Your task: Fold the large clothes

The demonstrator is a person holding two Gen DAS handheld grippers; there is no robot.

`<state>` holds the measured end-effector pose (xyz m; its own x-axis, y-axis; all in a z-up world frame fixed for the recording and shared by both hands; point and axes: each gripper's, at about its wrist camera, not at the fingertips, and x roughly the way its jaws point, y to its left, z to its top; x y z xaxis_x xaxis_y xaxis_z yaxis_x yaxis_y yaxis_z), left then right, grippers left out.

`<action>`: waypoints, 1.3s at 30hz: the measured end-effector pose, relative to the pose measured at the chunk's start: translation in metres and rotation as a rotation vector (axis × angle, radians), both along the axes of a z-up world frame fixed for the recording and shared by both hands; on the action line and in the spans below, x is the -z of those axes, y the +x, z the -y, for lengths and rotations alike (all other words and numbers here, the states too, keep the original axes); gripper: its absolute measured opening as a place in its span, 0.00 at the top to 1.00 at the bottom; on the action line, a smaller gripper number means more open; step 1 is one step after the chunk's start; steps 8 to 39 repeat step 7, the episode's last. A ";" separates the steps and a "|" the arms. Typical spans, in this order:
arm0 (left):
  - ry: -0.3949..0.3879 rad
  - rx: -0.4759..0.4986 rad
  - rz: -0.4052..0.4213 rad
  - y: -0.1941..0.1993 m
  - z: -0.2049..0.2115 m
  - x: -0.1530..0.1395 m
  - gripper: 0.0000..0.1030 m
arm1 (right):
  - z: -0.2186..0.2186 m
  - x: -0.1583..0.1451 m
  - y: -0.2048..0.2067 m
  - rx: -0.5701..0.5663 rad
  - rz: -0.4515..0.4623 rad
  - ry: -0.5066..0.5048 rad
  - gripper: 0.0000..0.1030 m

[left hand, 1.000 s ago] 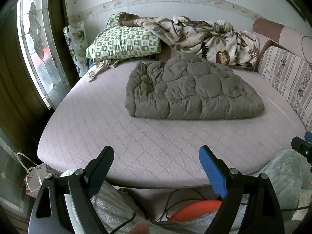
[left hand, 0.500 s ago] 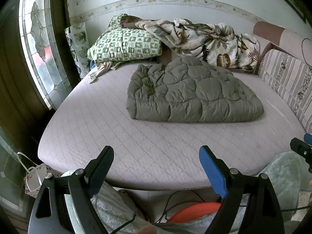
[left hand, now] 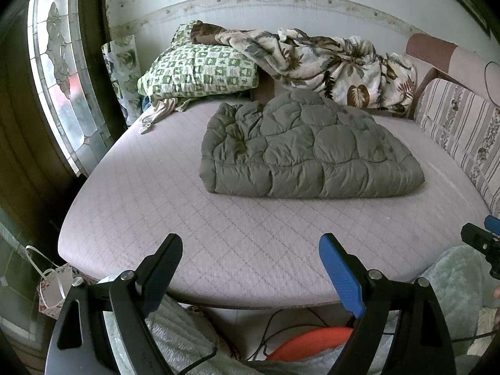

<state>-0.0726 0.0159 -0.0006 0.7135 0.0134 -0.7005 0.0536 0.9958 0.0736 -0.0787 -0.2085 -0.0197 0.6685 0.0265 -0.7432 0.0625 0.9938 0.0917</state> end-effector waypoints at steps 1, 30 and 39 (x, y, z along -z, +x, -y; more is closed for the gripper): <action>-0.001 0.002 -0.003 0.002 0.000 0.000 0.13 | 0.000 0.001 0.002 0.001 -0.004 0.000 0.00; 0.003 0.012 -0.023 0.016 0.005 0.006 0.13 | 0.000 0.009 0.012 0.009 -0.028 0.007 0.00; 0.003 0.012 -0.023 0.016 0.005 0.006 0.13 | 0.000 0.009 0.012 0.009 -0.028 0.007 0.00</action>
